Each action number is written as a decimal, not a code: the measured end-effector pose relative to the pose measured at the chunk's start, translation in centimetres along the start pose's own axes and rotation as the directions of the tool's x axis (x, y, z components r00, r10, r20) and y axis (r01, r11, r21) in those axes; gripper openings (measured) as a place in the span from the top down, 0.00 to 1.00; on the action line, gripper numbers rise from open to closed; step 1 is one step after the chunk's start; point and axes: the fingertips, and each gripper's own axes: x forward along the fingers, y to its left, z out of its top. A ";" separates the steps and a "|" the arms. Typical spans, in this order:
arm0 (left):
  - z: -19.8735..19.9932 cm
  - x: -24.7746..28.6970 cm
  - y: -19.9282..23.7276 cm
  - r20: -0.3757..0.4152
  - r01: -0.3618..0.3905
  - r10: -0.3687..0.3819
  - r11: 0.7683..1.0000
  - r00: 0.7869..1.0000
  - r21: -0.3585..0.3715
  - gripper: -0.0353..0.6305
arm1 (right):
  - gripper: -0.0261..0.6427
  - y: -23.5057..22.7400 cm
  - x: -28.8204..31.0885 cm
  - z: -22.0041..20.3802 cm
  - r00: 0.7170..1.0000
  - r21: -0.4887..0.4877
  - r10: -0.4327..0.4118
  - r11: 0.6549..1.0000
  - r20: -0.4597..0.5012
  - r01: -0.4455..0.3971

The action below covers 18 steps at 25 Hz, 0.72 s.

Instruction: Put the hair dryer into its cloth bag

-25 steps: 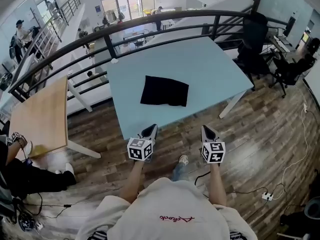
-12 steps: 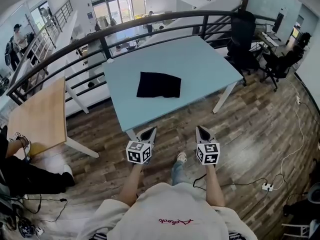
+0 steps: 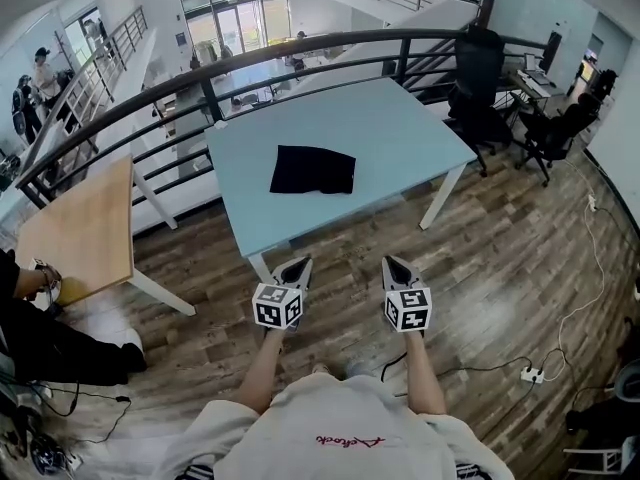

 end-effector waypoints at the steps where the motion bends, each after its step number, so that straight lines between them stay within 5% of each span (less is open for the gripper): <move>1: 0.0 -0.1 -0.2 0.000 -0.001 0.001 1.000 1.000 0.001 0.94 | 0.94 0.0 -0.1 0.1 1.000 0.000 0.003 1.000 0.003 -0.003; 18: 0.2 0.6 -0.8 0.002 -0.021 0.021 1.000 1.000 0.005 0.94 | 0.94 -1.9 -1.1 0.4 1.000 0.016 -0.018 1.000 0.015 0.018</move>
